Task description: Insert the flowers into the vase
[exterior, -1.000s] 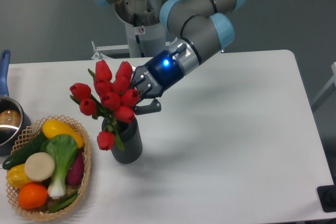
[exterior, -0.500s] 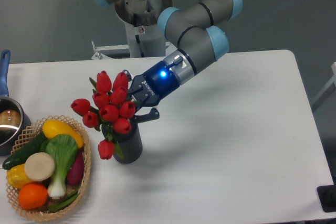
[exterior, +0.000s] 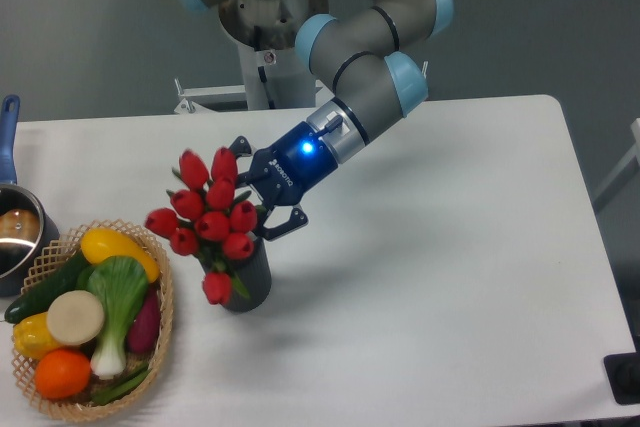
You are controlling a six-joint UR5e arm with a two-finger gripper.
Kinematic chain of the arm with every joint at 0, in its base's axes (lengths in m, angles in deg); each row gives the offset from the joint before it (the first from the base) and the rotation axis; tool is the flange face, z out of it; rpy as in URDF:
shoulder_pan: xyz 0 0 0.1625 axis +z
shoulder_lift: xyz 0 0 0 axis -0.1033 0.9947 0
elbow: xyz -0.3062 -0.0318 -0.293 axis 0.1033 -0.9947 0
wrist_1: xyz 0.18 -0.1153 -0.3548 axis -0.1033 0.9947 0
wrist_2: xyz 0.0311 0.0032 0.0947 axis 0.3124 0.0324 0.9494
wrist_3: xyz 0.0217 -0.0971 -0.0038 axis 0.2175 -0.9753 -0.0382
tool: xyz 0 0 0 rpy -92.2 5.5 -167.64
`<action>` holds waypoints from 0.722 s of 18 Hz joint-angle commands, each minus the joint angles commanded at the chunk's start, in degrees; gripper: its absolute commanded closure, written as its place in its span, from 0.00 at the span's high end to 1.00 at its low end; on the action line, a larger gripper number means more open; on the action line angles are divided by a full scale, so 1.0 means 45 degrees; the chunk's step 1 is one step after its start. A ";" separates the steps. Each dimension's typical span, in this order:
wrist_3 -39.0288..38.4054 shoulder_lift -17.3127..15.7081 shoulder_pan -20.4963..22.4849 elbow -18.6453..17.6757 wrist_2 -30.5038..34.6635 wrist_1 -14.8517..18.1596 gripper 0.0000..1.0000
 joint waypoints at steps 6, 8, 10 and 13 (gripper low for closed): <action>-0.0039 -0.0878 0.0507 -0.0509 0.0663 0.0020 1.00; -0.0059 -0.1094 0.0527 -0.0509 0.1443 0.0020 1.00; -0.0078 -0.1153 0.0605 -0.0529 0.1992 0.0020 1.00; -0.0098 -0.1562 0.0995 -0.0471 0.2150 0.0039 1.00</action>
